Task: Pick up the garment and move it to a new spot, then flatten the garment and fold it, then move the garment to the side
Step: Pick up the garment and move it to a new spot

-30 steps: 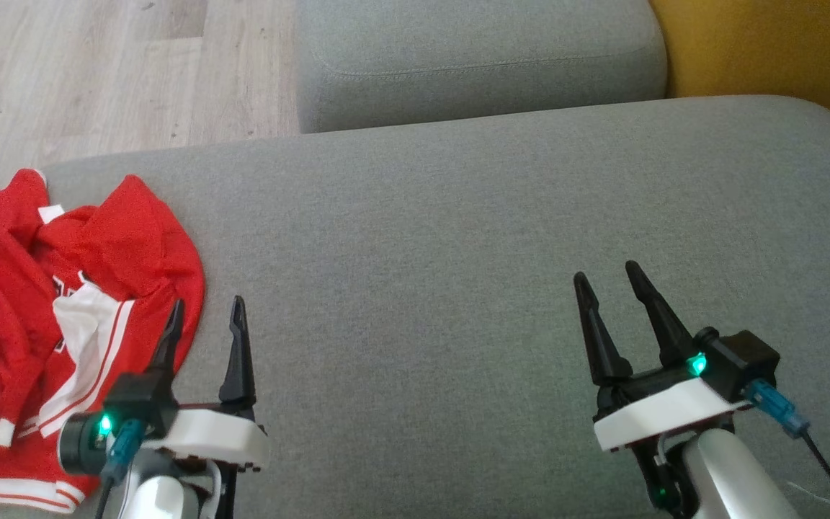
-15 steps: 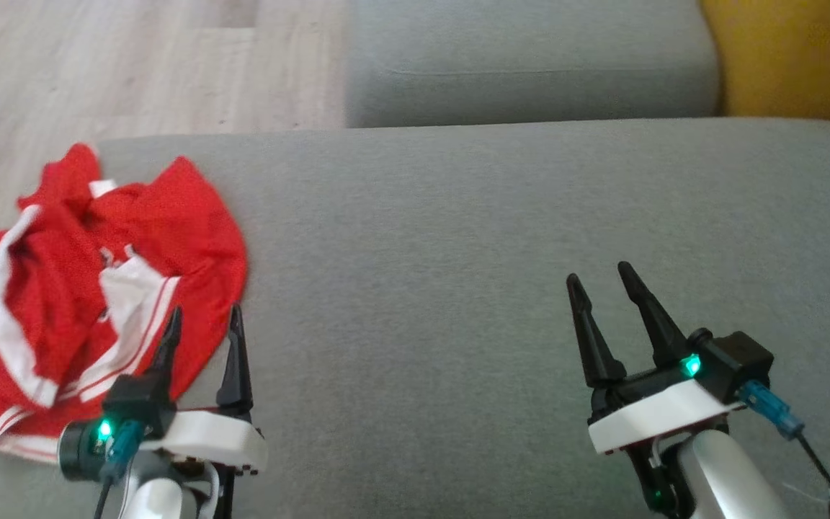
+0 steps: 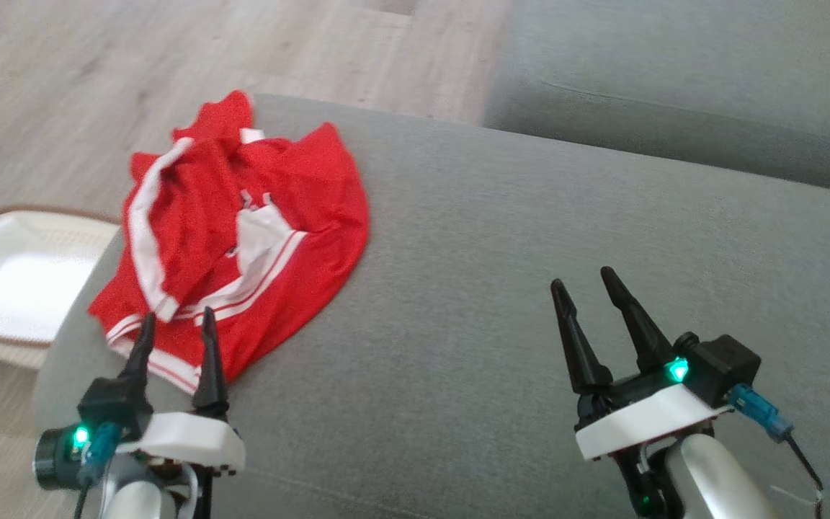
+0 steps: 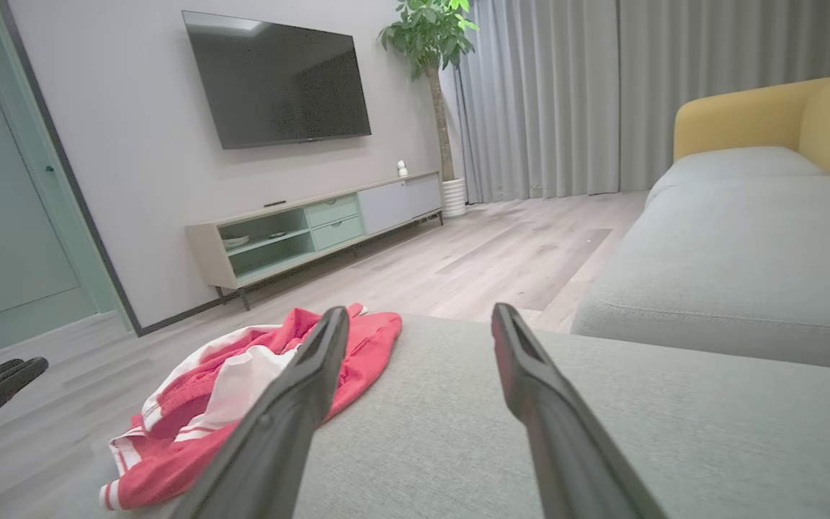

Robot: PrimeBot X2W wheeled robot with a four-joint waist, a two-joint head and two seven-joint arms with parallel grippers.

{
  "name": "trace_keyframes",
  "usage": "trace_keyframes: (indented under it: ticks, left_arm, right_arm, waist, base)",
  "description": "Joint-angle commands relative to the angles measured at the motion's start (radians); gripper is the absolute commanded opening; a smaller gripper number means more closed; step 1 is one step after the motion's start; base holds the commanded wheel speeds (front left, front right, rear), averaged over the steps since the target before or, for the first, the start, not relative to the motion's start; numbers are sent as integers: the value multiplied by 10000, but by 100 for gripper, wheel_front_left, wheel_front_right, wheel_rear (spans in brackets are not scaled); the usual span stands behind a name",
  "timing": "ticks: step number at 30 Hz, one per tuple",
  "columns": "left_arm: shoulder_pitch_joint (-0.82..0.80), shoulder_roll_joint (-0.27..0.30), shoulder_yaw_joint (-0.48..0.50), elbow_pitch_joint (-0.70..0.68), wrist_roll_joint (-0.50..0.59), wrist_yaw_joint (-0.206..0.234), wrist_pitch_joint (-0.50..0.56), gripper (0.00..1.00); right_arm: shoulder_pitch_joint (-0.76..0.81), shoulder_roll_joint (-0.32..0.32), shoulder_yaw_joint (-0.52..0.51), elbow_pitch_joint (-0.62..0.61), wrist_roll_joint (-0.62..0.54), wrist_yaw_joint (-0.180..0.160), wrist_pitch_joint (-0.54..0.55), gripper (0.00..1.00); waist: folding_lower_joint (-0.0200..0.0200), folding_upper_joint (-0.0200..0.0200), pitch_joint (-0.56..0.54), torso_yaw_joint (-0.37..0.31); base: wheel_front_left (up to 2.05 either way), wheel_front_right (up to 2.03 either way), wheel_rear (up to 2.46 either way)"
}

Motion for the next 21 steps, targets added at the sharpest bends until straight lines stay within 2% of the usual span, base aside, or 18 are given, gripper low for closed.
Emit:
trace_keyframes:
  ticks: [1,9,16,21]
  left_arm:
    - [-498,140,386,-300,90,-33,-122,100]
    - [-495,138,485,-223,124,-108,-122,100]
    - [-824,215,696,198,-153,-342,-118,100]
    - [-2174,747,1055,465,-665,-651,1304,100]
  right_arm:
    - [-286,33,234,-328,78,-7,-111,100]
    - [-341,91,353,-284,138,-7,-111,100]
    - [-363,33,467,-304,194,-7,-111,100]
    - [-464,-114,447,-392,163,-7,-111,100]
  waist:
    - [0,0,-22,488]
    - [0,0,-18,760]
    - [0,0,102,573]
    - [0,0,471,261]
  base:
    - [0,0,0]
    - [0,0,0]
    - [0,0,0]
    - [0,0,0]
